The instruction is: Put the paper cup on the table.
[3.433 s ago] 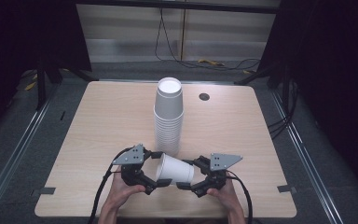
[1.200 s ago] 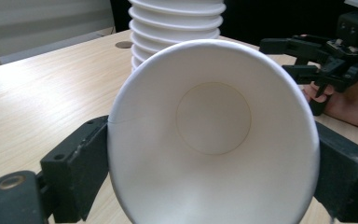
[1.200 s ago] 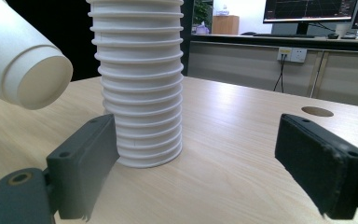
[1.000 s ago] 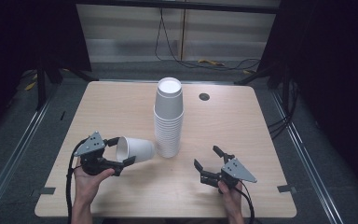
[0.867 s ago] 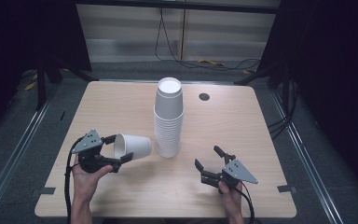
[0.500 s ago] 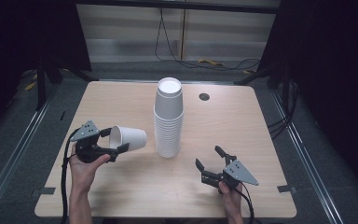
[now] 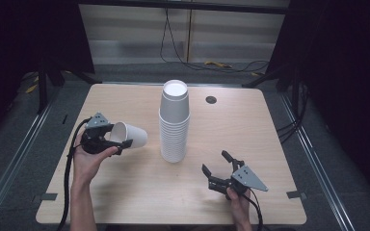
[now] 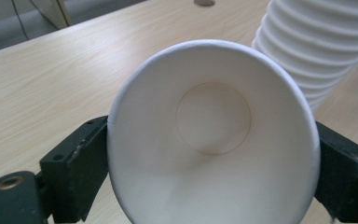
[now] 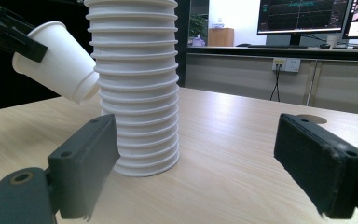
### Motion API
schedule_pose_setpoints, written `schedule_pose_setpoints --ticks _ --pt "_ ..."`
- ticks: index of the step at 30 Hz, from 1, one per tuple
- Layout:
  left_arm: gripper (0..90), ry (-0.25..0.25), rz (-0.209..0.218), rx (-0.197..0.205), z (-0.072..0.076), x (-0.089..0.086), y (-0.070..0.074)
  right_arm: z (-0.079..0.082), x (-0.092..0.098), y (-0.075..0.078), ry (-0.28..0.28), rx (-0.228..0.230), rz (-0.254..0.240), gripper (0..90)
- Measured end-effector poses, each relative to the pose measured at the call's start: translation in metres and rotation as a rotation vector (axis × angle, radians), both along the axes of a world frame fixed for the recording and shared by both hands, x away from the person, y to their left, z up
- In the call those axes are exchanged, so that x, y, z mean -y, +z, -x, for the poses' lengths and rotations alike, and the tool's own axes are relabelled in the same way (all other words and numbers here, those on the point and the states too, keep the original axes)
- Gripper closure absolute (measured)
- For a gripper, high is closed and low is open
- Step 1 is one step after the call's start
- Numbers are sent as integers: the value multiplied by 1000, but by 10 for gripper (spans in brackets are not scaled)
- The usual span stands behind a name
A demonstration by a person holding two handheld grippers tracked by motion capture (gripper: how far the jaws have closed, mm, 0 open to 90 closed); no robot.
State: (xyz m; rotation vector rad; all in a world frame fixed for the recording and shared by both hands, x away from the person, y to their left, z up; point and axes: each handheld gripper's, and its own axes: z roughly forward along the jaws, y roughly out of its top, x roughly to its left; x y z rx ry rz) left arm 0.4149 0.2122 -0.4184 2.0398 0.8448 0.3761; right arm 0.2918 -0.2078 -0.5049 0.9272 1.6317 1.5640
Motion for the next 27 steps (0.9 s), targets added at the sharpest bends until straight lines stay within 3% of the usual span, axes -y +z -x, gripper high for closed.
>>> schedule_pose_setpoints --ticks 3,5,16,18,21,22,27 --pt "102 -8 -66 -16 -3 1 2 0 0 0 1 2 0 135" --pt "102 -5 -72 -29 -6 1 3 0 0 0 -3 -2 -1 135" --pt "101 -32 -269 -109 -26 18 17 0 0 0 -2 3 2 134" --pt "101 -7 -287 -120 -31 21 16 0 0 0 -1 0 0 134" --pt "100 -11 -318 -146 -36 24 16 0 0 0 -2 1 0 134" --pt "100 -20 -349 -160 -38 27 15 0 0 0 -1 0 0 134" --pt "98 -56 -383 -181 -43 36 16 0 0 0 -3 1 1 134"
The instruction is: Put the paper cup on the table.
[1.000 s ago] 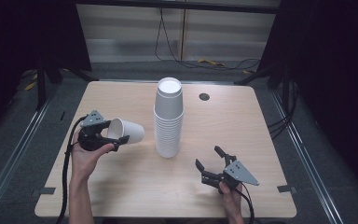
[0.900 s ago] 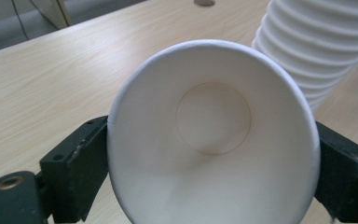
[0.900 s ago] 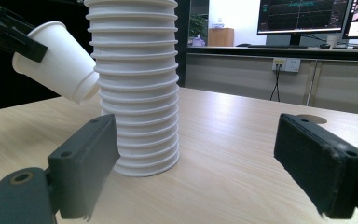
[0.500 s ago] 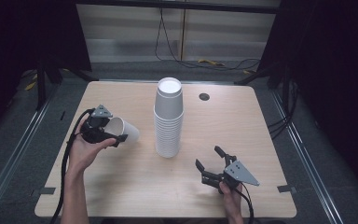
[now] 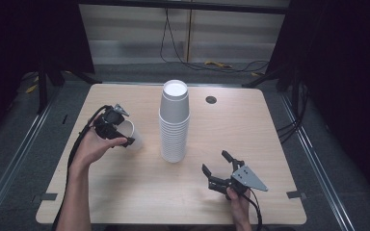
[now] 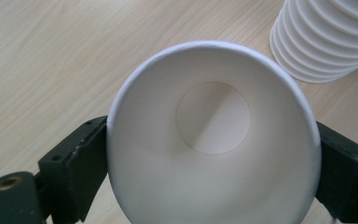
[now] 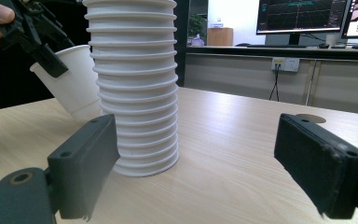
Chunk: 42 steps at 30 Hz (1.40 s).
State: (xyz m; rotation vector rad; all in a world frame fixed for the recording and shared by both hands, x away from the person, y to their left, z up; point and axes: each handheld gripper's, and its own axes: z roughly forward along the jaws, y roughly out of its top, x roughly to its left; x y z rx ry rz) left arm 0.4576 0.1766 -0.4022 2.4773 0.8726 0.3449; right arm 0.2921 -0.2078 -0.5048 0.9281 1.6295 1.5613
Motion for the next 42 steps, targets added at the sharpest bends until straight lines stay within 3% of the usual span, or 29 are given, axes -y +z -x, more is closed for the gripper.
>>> schedule_pose_setpoints --ticks 5,8,11,17,20,29,31,36,41,42 --pt "97 -33 -87 -32 -2 8 -4 0 0 0 -1 1 -1 135" --pt "95 -61 -105 -68 -4 11 -9 0 0 0 2 2 -3 134" --pt "89 -79 -123 -61 -6 14 -11 0 0 0 -1 0 -3 135" --pt "73 -75 -80 -45 -7 16 -15 0 0 0 1 1 -3 135" --pt "66 -90 -87 -44 -8 18 -19 0 0 0 1 2 -4 136" --pt "49 -94 -14 -42 -10 21 -30 0 0 0 0 -1 -6 136" --pt "48 -88 -20 -40 -10 22 -31 0 0 0 -2 -1 -4 136" --pt "44 -84 12 -54 -11 21 -37 0 0 0 -6 0 -6 136" --pt "73 -83 -9 -37 -7 18 -45 0 0 0 -5 -1 -5 136" --pt "80 -76 16 -41 -7 17 -47 0 0 0 -5 0 -6 137"
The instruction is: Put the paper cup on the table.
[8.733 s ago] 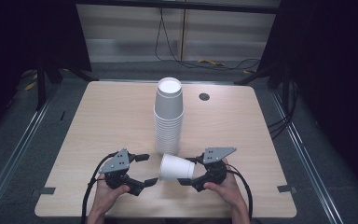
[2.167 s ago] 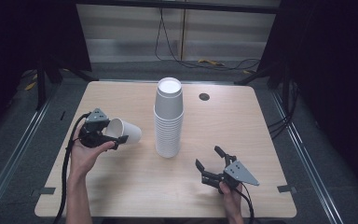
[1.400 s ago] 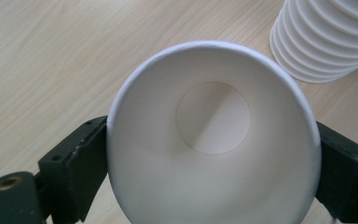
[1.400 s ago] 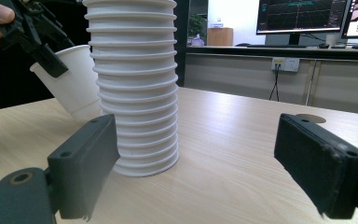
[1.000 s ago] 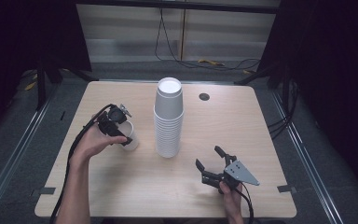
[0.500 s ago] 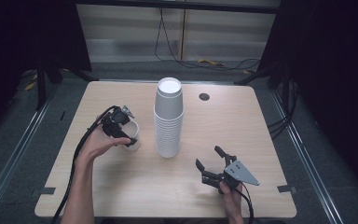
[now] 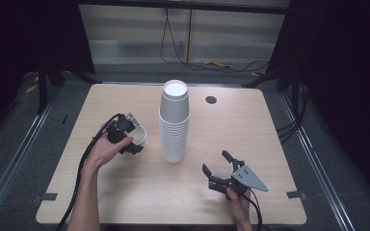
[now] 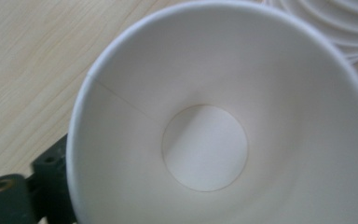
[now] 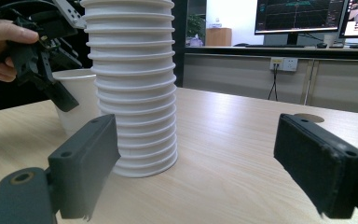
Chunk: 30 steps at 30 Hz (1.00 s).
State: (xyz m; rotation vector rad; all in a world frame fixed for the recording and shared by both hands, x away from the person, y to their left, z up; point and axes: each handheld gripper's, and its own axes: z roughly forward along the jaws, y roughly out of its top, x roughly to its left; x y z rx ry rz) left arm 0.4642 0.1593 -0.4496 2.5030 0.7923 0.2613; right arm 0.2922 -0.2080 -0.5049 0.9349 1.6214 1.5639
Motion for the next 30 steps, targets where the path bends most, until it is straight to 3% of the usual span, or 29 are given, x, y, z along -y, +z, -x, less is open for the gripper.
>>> schedule_pose_setpoints --ticks 2,3,8,10,12,15,22,27,30 --pt "125 -16 17 -18 1 -3 -3 0 0 0 1 0 0 136" --pt "126 -13 36 1 4 -4 -4 0 0 0 1 1 0 136" --pt "128 0 104 -12 7 -10 -11 0 0 0 1 2 0 137" --pt "128 6 117 10 10 -11 -13 0 0 0 2 3 1 136" --pt "139 17 154 2 10 -14 -15 0 0 0 0 1 -1 136" --pt "150 32 186 22 12 -21 -18 0 0 0 2 0 -1 136" --pt "154 66 221 69 20 -26 -24 0 0 0 -2 2 2 136" --pt "155 74 224 67 24 -30 -36 0 0 0 -1 -1 0 136" --pt "155 82 265 81 28 -34 -38 0 0 0 0 2 0 136"
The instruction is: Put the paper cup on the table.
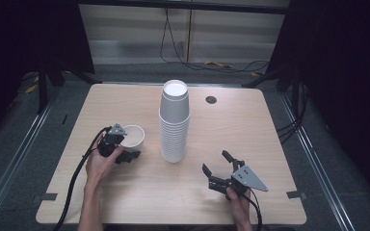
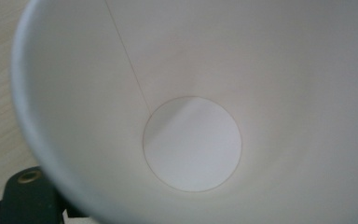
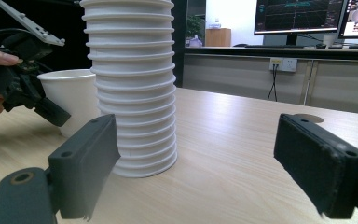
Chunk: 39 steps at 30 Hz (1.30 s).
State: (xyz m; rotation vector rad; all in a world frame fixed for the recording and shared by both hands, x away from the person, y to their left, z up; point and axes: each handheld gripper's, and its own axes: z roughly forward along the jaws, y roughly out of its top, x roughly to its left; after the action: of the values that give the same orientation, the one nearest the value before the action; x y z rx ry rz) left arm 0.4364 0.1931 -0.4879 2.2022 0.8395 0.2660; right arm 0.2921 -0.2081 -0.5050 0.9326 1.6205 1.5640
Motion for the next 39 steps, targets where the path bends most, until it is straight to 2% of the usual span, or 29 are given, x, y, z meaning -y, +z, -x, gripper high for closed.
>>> schedule_pose_setpoints --ticks 1,2,4,6,7,10,12,16,18,20,22,23,25,28,32,36,38,39 --pt "155 8 33 -7 1 -2 -1 0 0 0 0 -2 -2 136" --pt "155 18 49 -14 3 -3 -3 0 0 0 -2 0 2 136" --pt "155 43 77 -3 6 -7 -6 0 0 0 0 -3 -2 136" --pt "155 65 70 12 10 -12 -7 0 0 0 -1 0 2 136" --pt "155 82 86 22 13 -12 -7 0 0 0 0 0 0 136" --pt "155 114 101 18 18 -14 -6 0 0 0 -1 0 -1 136" --pt "155 120 93 37 22 -15 -7 0 0 0 0 -2 -1 136" --pt "155 143 119 64 30 -17 -9 0 0 0 0 -2 -1 137" --pt "155 147 150 85 36 -17 -10 0 0 0 -1 -2 0 137" --pt "155 144 174 85 40 -18 -11 0 0 0 -1 -3 -1 137" --pt "158 162 147 103 45 -15 -9 0 0 0 -1 -1 0 136" --pt "155 172 155 125 48 -14 -7 0 0 0 -1 -2 0 137" --pt "157 160 194 131 52 -14 -3 0 0 0 0 -1 1 136" --pt "156 181 212 169 64 -14 0 0 0 0 0 1 0 136" --pt "157 189 221 186 75 -13 2 0 0 0 -3 -4 2 137" --pt "157 202 226 224 86 -10 3 0 0 0 0 -1 3 137" --pt "157 220 255 237 91 -10 3 0 0 0 -3 0 6 137" --pt "158 207 274 228 93 -10 2 0 0 0 -2 -1 5 136"
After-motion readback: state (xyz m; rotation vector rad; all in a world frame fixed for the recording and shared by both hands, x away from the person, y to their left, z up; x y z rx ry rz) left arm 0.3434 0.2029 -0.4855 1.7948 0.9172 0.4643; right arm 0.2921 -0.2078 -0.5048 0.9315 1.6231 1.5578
